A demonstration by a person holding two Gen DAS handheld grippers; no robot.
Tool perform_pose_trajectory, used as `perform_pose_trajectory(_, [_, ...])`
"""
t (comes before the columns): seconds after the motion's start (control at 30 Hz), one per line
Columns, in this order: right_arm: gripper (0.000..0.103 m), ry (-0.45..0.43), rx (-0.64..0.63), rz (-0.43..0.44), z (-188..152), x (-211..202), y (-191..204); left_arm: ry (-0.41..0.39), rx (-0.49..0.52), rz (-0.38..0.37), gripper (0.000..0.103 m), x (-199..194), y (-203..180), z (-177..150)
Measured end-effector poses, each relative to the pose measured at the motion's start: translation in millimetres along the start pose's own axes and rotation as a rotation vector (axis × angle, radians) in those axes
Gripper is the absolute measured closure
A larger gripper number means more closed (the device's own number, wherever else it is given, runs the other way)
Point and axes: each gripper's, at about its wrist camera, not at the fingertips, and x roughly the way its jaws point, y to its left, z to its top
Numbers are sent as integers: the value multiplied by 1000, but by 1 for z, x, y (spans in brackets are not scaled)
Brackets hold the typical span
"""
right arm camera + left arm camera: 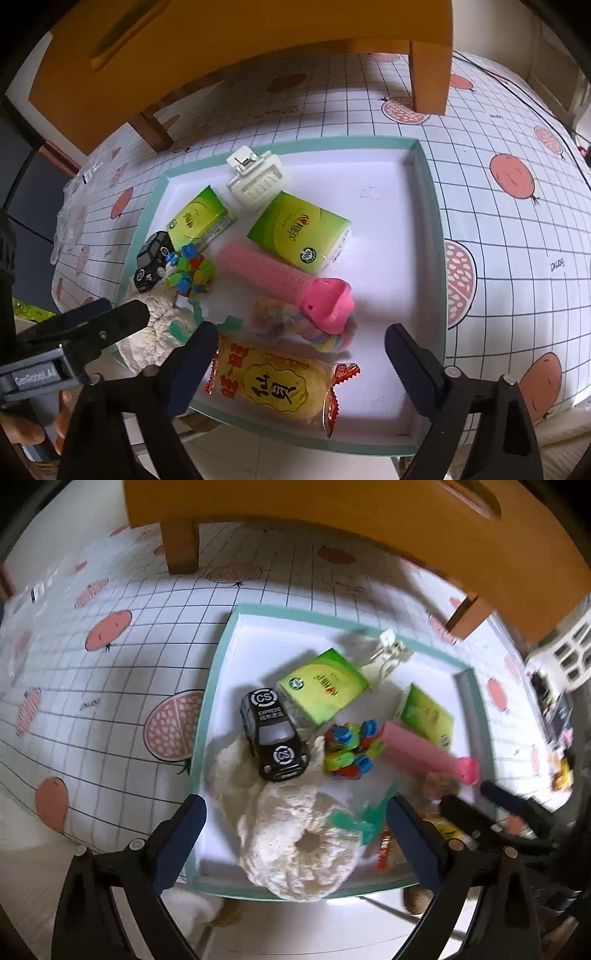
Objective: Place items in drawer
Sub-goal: 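Grasp the white crocheted doily with left tool while right tool grasps the pastel bead bracelet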
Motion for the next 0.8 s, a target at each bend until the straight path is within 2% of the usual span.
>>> perform_pose_trajectory(0.1, [20, -5, -21, 0, 0, 1, 1, 20, -7, -16, 7, 8, 2, 0])
perform_pose_trajectory(0.17, [27, -7, -33, 4, 1, 2, 3, 42, -29, -21, 17, 15, 6, 0])
perform_pose_trajectory(0.23, [32, 0, -47, -4, 1, 5, 4, 68, -60, -49, 19, 19, 16, -1])
perform_pose_trajectory(0.33, [39, 5, -56, -2, 0, 7, 4, 77, -69, -54, 20, 24, 16, -1])
perform_pose_trajectory(0.4, [50, 8, -60, -5, 0, 9, 5, 90, -71, -58, 21, 26, 13, -1])
perform_pose_trajectory(0.53, [53, 4, -58, -1, 0, 9, 3, 106, -80, -67, 22, 33, 12, 1])
perform_pose_trajectory(0.8, [79, 12, -33, 16, 0, 7, 0, 118, -91, -74, 22, 33, 15, 1])
